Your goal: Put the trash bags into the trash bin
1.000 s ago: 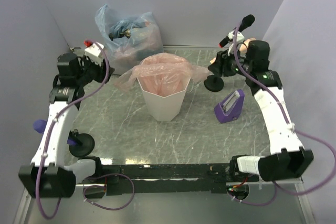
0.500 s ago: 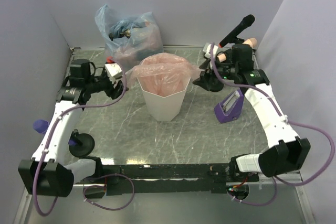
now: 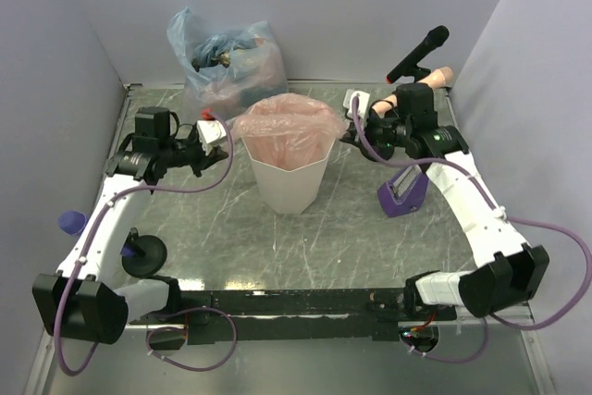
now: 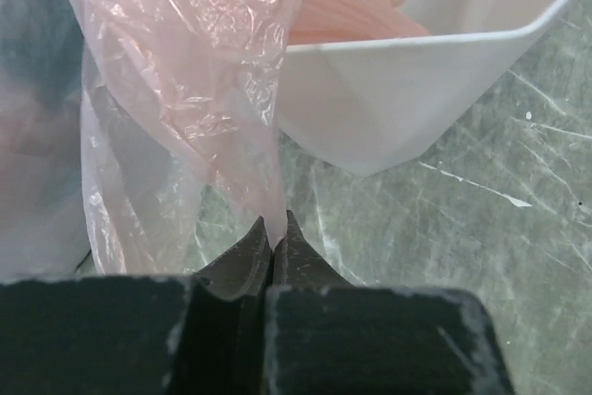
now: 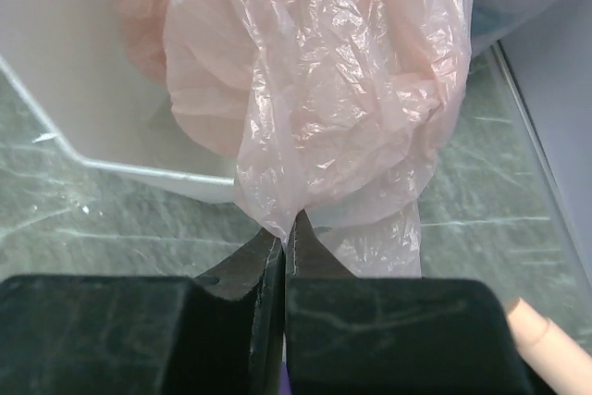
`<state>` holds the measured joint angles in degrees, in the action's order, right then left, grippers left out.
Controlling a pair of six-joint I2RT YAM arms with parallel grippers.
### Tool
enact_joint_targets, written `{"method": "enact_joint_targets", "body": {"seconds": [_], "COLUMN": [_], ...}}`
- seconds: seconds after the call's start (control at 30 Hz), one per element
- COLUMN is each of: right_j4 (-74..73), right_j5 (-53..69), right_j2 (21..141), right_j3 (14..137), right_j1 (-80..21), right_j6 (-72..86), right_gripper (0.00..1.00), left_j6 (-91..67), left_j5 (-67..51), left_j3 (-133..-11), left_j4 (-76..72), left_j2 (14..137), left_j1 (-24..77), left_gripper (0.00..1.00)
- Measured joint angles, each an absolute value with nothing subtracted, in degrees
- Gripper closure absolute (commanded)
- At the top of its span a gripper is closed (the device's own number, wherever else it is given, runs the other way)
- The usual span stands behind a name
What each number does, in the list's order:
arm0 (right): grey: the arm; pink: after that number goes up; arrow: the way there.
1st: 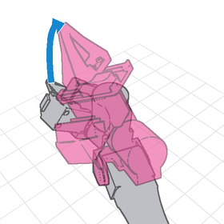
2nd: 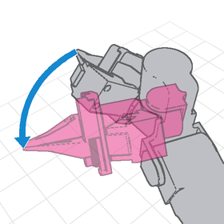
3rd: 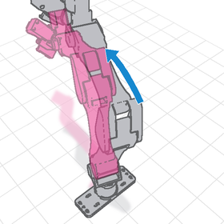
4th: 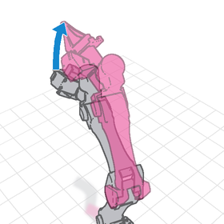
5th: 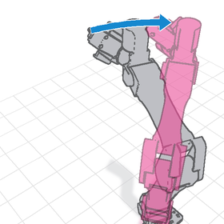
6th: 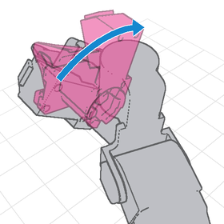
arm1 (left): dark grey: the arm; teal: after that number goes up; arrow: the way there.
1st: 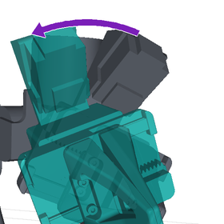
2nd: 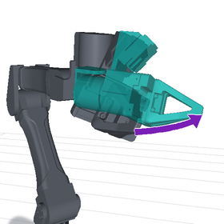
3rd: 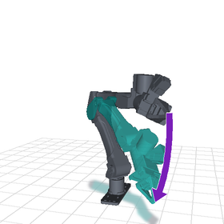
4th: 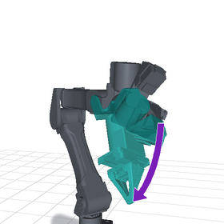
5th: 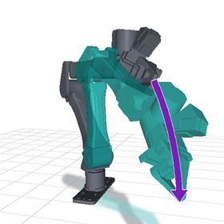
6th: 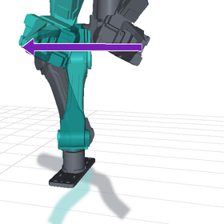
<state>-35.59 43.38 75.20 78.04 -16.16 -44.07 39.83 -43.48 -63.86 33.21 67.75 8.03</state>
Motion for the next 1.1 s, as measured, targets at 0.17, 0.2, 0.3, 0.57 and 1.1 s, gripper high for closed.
{"method": "enact_joint_targets", "body": {"seconds": [0.17,0.2,0.3,0.57,1.1], "right_j4": [-36.4,-36.7,-37.1,-37.3,-29.2], "right_j5": [41.6,41.3,40.5,38.3,32.0], "right_j2": [68.8,67.4,63.8,55.9,49.6], "right_j3": [74.3,73.8,72.6,64.7,49.7], "right_j1": [-16.9,-17.2,-18.2,-22.0,-26.1], "right_j6": [-46.9,-47.5,-48.9,-50.9,-55.0], "right_gripper": [1.00,1.00,1.00,1.00,1.00], "left_j6": [39.9,39.9,40.1,41.9,46.8], "left_j5": [-43.5,-43.5,-43.5,-43.2,-40.8], "left_j3": [-61.7,-61.3,-61.1,-57.9,-42.3], "left_j4": [32.8,32.8,33.4,35.6,28.9], "left_j2": [62.7,61.1,58.0,52.4,47.7], "left_j1": [8.0,8.0,8.0,8.1,8.8], "left_gripper": [0.99,0.99,0.99,0.99,0.99]}}
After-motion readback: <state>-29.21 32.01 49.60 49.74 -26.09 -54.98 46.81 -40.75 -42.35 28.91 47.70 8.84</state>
